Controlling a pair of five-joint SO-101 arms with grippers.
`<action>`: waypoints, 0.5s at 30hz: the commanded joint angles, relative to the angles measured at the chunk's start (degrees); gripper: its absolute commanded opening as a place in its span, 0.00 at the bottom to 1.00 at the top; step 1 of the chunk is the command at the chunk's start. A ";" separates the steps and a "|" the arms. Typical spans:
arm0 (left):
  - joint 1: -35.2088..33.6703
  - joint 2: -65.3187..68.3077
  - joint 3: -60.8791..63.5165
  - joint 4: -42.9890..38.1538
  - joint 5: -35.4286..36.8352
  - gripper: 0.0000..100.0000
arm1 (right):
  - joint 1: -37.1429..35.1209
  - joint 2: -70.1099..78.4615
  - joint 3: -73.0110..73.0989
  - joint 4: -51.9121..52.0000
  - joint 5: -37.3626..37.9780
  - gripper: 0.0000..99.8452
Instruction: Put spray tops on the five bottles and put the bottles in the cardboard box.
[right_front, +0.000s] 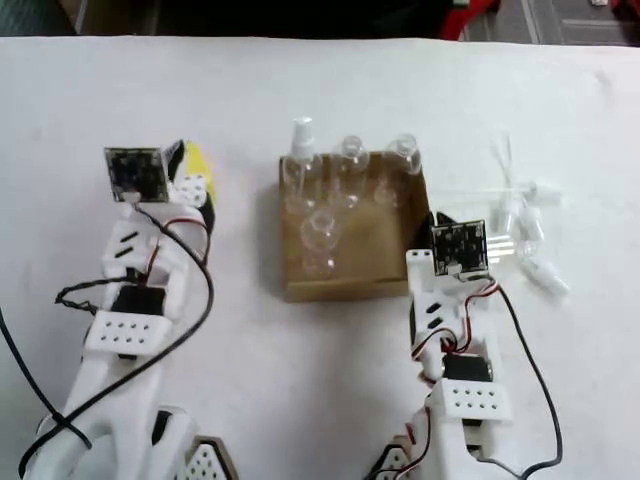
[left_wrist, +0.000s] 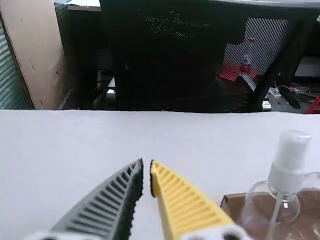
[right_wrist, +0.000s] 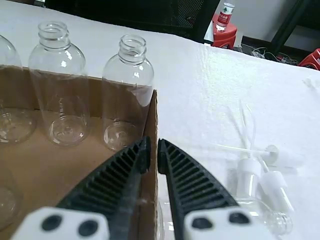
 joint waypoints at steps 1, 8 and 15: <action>1.27 -0.31 -0.44 -1.85 -3.25 0.02 | -0.66 -0.40 -0.35 -1.10 -0.18 0.02; 1.27 -0.04 -0.35 -1.76 -3.52 0.02 | -0.04 -0.40 -0.35 -1.36 -0.09 0.02; 1.19 0.13 -0.35 -1.76 -3.52 0.02 | -0.04 -0.40 -0.35 -1.19 -0.18 0.02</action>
